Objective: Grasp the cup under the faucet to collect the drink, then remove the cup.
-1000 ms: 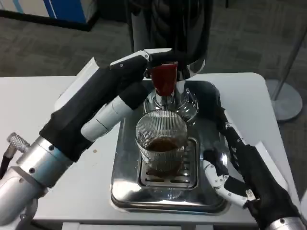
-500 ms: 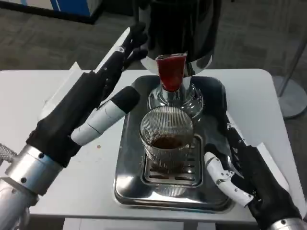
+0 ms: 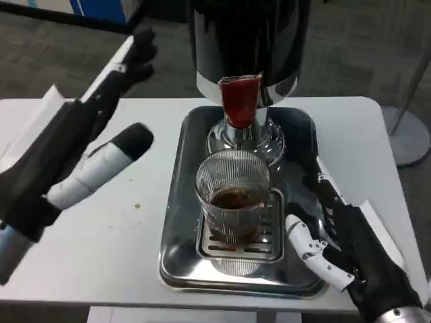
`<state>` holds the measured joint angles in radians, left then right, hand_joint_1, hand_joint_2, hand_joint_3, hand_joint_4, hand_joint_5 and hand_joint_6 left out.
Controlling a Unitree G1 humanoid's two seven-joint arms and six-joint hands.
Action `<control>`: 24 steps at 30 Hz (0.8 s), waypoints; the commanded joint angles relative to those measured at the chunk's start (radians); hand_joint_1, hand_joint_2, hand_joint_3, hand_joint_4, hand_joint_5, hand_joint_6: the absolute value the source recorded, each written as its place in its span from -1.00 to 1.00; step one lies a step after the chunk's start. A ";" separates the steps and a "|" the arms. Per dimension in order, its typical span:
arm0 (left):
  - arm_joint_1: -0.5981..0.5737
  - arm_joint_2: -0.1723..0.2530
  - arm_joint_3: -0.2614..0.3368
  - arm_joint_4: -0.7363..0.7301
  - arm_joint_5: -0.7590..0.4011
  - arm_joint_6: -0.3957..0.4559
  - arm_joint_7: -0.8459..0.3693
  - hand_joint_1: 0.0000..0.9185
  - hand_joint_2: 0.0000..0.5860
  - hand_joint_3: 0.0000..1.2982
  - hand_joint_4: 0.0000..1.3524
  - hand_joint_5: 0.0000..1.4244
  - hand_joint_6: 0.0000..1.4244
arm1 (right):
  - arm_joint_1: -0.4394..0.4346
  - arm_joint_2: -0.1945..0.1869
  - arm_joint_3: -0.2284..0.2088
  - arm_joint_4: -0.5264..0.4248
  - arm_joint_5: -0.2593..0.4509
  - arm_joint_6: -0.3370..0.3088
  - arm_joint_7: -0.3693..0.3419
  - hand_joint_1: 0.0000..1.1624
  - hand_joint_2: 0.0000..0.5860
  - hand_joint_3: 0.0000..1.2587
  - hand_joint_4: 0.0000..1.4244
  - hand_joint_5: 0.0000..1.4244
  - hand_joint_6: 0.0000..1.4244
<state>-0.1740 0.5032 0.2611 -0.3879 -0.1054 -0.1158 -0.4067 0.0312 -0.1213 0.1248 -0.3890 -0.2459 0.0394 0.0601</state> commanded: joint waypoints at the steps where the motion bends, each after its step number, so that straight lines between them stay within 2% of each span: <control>1: 0.095 0.027 0.048 0.000 -0.008 -0.009 -0.018 -1.00 -0.90 -1.00 -1.00 -0.92 -0.98 | 0.005 0.008 -0.004 0.014 0.012 -0.010 -0.005 0.11 1.00 -1.00 -1.00 -0.96 -0.82; 6: 0.169 0.024 0.067 0.057 0.002 -0.058 -0.021 -1.00 -0.89 -1.00 -1.00 -0.91 -0.98 | -0.002 0.011 -0.002 0.023 0.012 -0.011 -0.008 0.13 1.00 -1.00 -1.00 -0.94 -0.82; 9: 0.194 0.027 0.054 0.082 0.007 -0.080 -0.032 -1.00 -0.87 -1.00 -1.00 -0.90 -0.98 | -0.004 0.012 -0.001 0.028 0.012 -0.011 -0.010 0.14 0.95 -1.00 -1.00 -0.95 -0.82; 19: 0.182 0.025 0.021 0.089 0.032 -0.110 -0.021 -1.00 -0.86 -0.99 -1.00 -0.89 -0.98 | -0.004 0.010 -0.001 0.031 0.012 -0.008 -0.013 0.15 0.96 -1.00 -1.00 -0.95 -0.82; 24: 0.199 0.039 0.023 0.073 0.099 -0.141 -0.014 -1.00 -0.86 -0.99 -1.00 -0.89 -0.98 | 0.001 0.008 -0.002 0.022 0.012 -0.008 -0.012 0.16 1.00 -1.00 -1.00 -0.95 -0.82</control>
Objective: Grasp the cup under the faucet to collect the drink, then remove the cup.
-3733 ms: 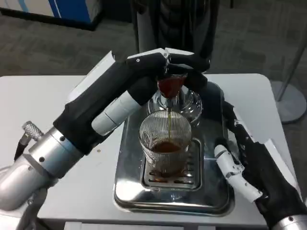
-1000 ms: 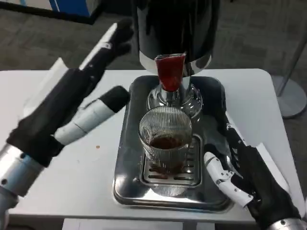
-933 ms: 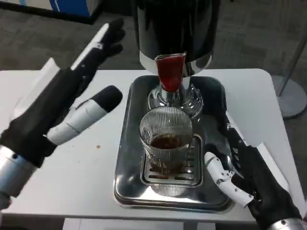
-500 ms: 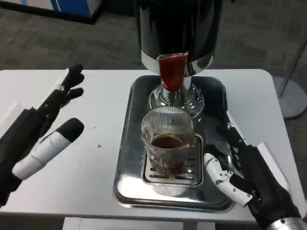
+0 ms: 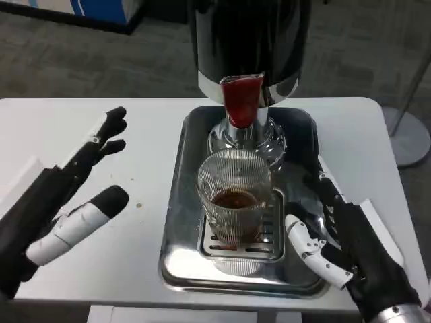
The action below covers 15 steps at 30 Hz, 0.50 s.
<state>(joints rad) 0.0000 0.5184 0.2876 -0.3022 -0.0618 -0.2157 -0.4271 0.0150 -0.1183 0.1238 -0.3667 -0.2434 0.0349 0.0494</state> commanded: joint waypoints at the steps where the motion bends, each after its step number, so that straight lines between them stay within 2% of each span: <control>1: 0.030 0.025 -0.002 -0.014 0.067 -0.046 0.008 -1.00 -0.86 -0.99 -1.00 -0.89 -0.98 | 0.019 0.005 -0.001 -0.002 0.010 -0.004 -0.001 0.16 1.00 -1.00 -1.00 -0.95 -0.82; 3: 0.049 0.025 0.006 -0.018 0.083 -0.058 0.013 -1.00 -0.86 -0.99 -1.00 -0.89 -0.98 | 0.022 0.004 -0.002 -0.005 0.010 -0.004 -0.001 0.17 0.99 -1.00 -1.00 -0.95 -0.82; 15: 0.157 0.040 0.032 -0.050 0.241 -0.166 0.065 -1.00 -0.84 -0.96 -1.00 -0.91 -1.00 | 0.034 0.003 -0.002 -0.014 0.013 -0.007 -0.002 0.24 0.63 -1.00 -0.97 -0.93 -0.82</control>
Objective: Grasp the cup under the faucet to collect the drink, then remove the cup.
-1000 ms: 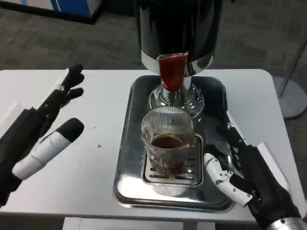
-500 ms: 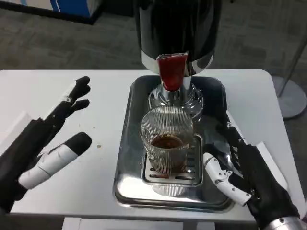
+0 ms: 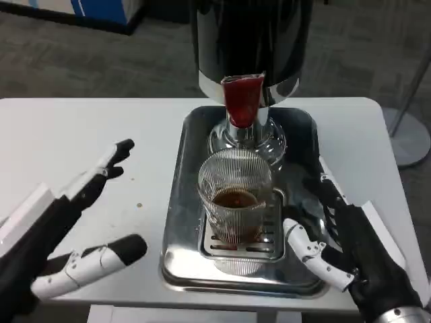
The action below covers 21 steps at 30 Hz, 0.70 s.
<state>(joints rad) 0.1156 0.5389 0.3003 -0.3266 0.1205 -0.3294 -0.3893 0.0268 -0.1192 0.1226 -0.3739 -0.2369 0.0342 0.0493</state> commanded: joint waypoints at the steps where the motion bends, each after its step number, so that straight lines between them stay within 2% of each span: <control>1: 0.047 0.024 0.020 -0.027 0.069 -0.060 0.027 -1.00 -0.84 -0.96 -1.00 -0.91 -1.00 | 0.023 0.004 -0.001 -0.008 0.007 -0.006 -0.002 0.24 0.62 -1.00 -0.97 -0.93 -0.82; 6: 0.064 0.045 0.030 -0.021 0.104 -0.068 0.030 -1.00 -0.84 -0.96 -1.00 -0.94 -1.00 | 0.027 0.003 -0.004 -0.012 0.007 -0.005 -0.002 0.32 0.40 -1.00 -0.96 -0.93 -0.82; 10: 0.076 0.081 0.036 -0.042 0.146 -0.051 0.011 -1.00 -0.85 -0.96 -1.00 -1.00 -1.00 | 0.030 0.004 -0.005 -0.015 0.009 -0.004 -0.003 0.34 0.25 -1.00 -0.94 -0.92 -0.82; 21: 0.120 0.162 0.055 -0.012 0.164 -0.124 -0.002 -1.00 -0.83 -0.97 -1.00 -1.00 -1.00 | 0.033 0.003 -0.005 -0.017 0.013 -0.004 -0.001 0.41 -0.09 -1.00 -0.93 -0.91 -0.83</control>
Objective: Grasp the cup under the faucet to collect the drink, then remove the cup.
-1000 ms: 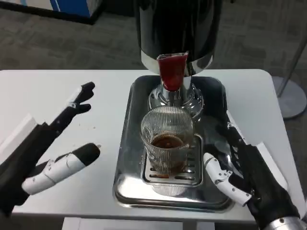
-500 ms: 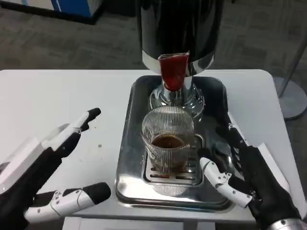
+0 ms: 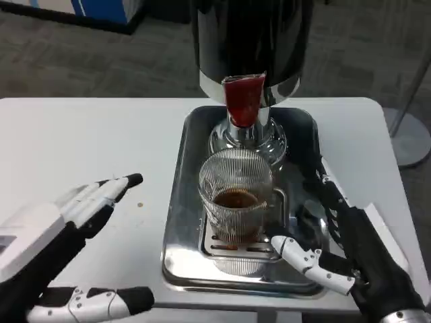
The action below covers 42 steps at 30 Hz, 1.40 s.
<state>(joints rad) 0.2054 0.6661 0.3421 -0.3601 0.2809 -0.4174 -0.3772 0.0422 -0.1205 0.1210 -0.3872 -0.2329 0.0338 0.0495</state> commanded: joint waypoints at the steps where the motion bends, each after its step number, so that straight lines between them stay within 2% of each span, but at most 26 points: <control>1: 0.033 0.038 0.014 0.026 0.001 -0.041 -0.014 -1.00 -0.83 -0.97 -1.00 -1.00 -1.00 | 0.017 0.004 -0.003 -0.003 0.008 -0.004 -0.001 0.41 -0.10 -1.00 -0.93 -0.91 -0.83; 5: 0.036 0.046 0.018 0.045 -0.006 -0.048 -0.008 -1.00 -0.83 -0.97 -1.00 -1.00 -1.00 | 0.019 0.003 -0.002 -0.002 0.005 -0.003 -0.003 0.41 -0.15 -1.00 -0.93 -0.90 -0.82; 7: 0.033 0.050 0.020 0.049 -0.001 -0.047 -0.007 -1.00 -0.83 -0.97 -1.00 -1.00 -1.00 | 0.020 0.004 -0.002 -0.001 0.003 -0.004 -0.006 0.44 -0.37 -1.00 -0.93 -0.90 -0.82; 8: 0.031 0.051 0.022 0.051 0.000 -0.047 -0.006 -1.00 -0.83 -0.97 -1.00 -1.00 -1.00 | 0.020 0.004 -0.001 0.000 0.002 -0.004 -0.007 0.45 -0.39 -1.00 -0.93 -0.90 -0.82; 18: 0.061 0.060 0.062 0.080 -0.032 -0.059 -0.016 -1.00 -0.83 -0.97 -1.00 -1.00 -1.00 | 0.000 0.003 0.000 0.013 -0.004 -0.003 -0.008 0.43 -0.31 -1.00 -0.93 -0.90 -0.84; 21: 0.075 0.060 0.074 0.085 -0.045 -0.060 -0.016 -1.00 -0.83 -0.97 -1.00 -1.00 -1.00 | -0.007 0.007 0.003 0.020 -0.006 -0.005 -0.011 0.43 -0.41 -1.00 -0.93 -0.90 -0.84; 26: 0.080 0.058 0.080 0.087 -0.053 -0.057 -0.017 -1.00 -0.83 -0.97 -1.00 -1.00 -1.00 | -0.018 0.003 0.006 0.015 -0.026 -0.011 -0.021 0.45 -0.43 -1.00 -0.91 -0.89 -0.84; 35: 0.092 0.057 0.084 0.077 -0.057 -0.048 -0.020 -1.00 -0.81 -0.97 -1.00 -1.00 -1.00 | -0.034 0.006 -0.014 0.021 -0.031 -0.063 -0.058 0.46 -0.44 -1.00 -0.86 -0.87 -0.82; 42: 0.090 0.054 0.076 0.072 -0.058 -0.041 -0.023 -1.00 -0.81 -0.97 -1.00 -1.00 -1.00 | -0.043 0.018 -0.003 0.044 -0.019 -0.106 -0.062 0.41 -0.49 -0.99 -0.85 -0.86 -0.80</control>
<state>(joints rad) 0.2818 0.7092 0.4153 -0.2802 0.2270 -0.4649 -0.3878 0.0044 -0.1175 0.1091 -0.3558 -0.2641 -0.0378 -0.0074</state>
